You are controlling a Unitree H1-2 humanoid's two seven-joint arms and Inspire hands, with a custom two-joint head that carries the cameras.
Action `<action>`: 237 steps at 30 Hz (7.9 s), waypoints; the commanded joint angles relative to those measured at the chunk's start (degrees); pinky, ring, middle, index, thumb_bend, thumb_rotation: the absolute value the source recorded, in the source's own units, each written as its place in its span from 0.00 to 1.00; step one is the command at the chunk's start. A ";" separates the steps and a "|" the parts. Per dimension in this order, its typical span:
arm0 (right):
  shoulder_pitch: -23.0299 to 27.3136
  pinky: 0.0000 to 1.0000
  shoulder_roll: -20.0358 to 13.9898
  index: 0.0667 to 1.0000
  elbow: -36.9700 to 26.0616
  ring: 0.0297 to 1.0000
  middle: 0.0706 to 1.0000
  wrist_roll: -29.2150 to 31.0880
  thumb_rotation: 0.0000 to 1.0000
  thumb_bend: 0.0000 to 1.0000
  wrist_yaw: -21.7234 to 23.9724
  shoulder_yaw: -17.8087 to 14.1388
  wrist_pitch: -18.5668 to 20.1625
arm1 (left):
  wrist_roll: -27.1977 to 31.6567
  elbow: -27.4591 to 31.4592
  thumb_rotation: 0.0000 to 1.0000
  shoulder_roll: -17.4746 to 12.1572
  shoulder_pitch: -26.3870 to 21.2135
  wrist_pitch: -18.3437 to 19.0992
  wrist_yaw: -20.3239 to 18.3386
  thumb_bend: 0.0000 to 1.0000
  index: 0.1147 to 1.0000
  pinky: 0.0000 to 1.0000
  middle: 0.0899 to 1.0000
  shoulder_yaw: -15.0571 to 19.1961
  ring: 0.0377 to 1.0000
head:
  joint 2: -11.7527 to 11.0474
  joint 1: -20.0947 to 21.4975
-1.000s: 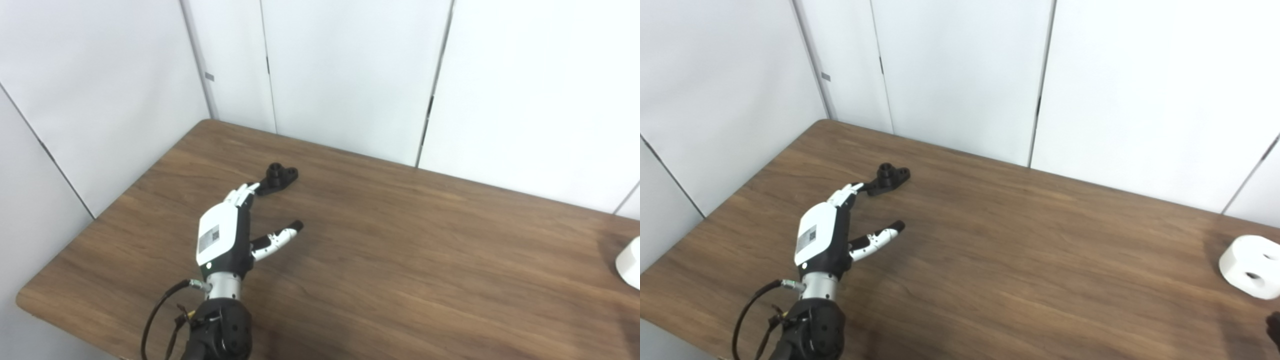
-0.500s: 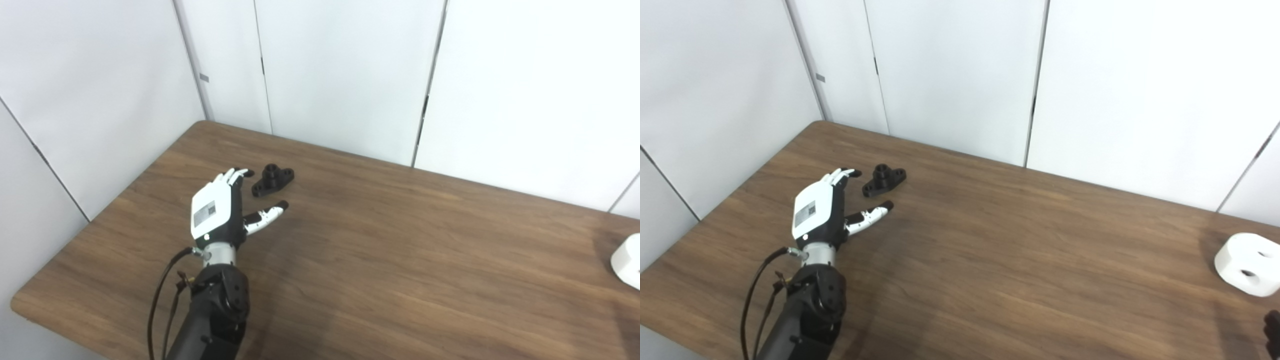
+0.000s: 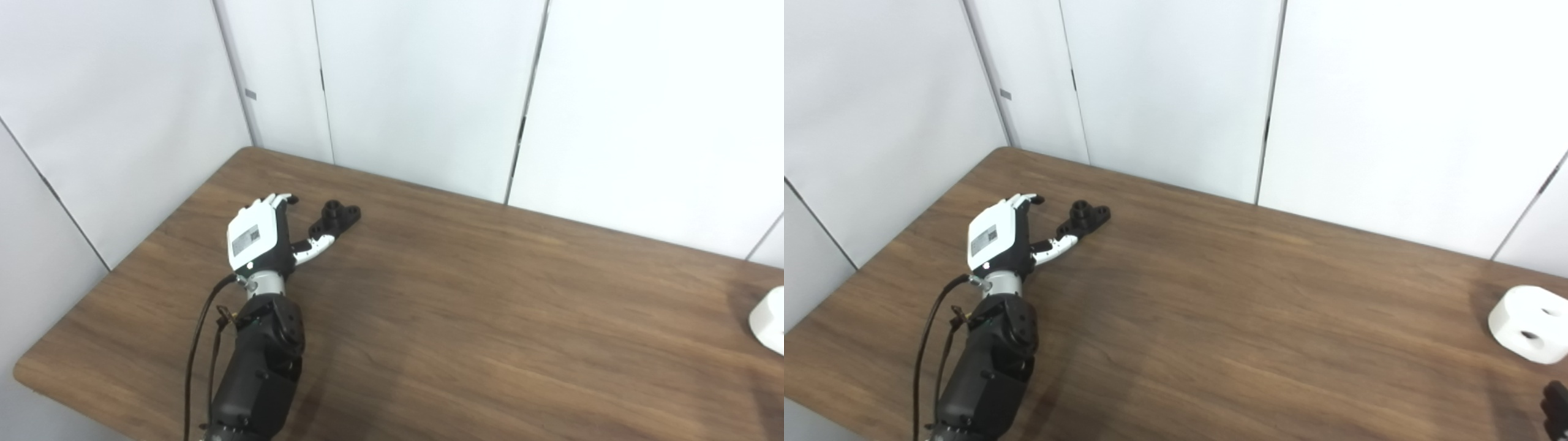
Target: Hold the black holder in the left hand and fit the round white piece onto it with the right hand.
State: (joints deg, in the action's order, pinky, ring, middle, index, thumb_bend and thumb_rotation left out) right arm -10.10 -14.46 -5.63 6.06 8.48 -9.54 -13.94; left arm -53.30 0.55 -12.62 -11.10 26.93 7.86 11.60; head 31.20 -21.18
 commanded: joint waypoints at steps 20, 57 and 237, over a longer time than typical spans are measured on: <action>-2.86 1.00 2.63 0.94 0.61 0.97 0.95 0.10 1.00 0.70 -0.61 1.23 1.02 | 3.34 -6.86 0.45 -1.09 -7.37 -0.03 -3.30 0.76 0.68 0.93 0.86 3.10 0.92 | 0.28 0.90; -3.47 1.00 3.33 0.94 -0.59 0.99 0.94 -0.04 1.00 0.62 -0.68 0.81 2.30 | 5.92 -15.45 0.35 -4.18 -9.78 -0.04 -1.09 0.74 0.58 0.93 0.84 -0.59 0.92 | 0.87 2.27; 34.83 0.92 -17.90 0.81 1.37 1.00 1.00 -32.63 0.32 0.89 -1.94 6.45 38.03 | 8.24 10.08 0.04 -2.93 19.32 -30.45 -9.89 0.52 0.42 0.91 0.80 -31.93 0.89 | 2.40 40.62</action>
State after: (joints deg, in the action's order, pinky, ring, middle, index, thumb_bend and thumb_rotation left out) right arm 21.07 -29.68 -3.66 -25.48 6.21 -3.05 24.18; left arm -44.48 12.05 -14.50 7.02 -4.20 -0.28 -20.11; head 33.57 19.42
